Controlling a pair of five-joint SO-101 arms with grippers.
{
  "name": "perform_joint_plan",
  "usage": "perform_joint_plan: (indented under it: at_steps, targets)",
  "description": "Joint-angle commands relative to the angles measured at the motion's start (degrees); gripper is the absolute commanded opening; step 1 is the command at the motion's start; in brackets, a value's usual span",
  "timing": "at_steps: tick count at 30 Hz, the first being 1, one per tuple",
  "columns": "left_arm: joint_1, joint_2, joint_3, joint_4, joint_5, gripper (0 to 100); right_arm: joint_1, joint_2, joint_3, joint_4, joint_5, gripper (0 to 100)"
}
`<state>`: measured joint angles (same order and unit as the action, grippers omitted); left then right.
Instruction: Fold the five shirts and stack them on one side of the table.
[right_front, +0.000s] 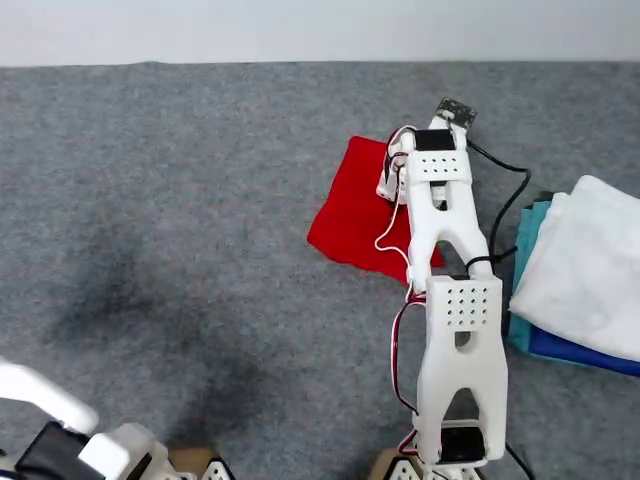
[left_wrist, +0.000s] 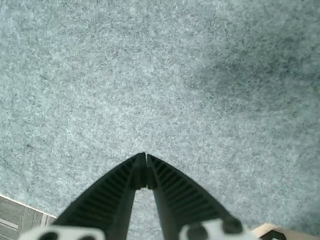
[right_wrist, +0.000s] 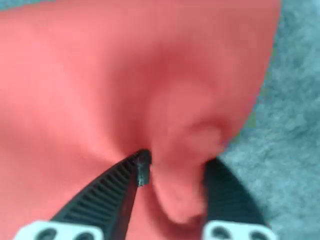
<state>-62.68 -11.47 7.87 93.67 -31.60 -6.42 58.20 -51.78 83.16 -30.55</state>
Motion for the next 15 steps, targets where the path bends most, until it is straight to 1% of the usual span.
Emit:
perform_joint_plan:
  at_steps: [1, 4, 7, 10, 15]
  targets:
    - [0.5, -2.4, -0.3, -0.5, -0.4, 1, 0.4, 0.9, -2.5, 2.7, 3.7, 1.9]
    - [1.4, -2.3, -0.4, -0.4, -0.4, 1, 1.1, 0.0, -6.5, 7.1, 4.4, 1.1]
    - [2.3, -2.4, -0.5, -0.2, -0.4, 1, 1.3, -0.9, -12.3, 13.2, 9.6, 1.0]
    - [2.3, -2.4, -0.6, -0.3, -0.4, 1, 1.3, -1.6, -17.9, 20.1, 12.7, 1.0]
    - [2.3, -2.4, -0.6, -0.3, -0.4, 1, 2.9, -7.1, -14.2, 19.9, 16.8, 0.9]
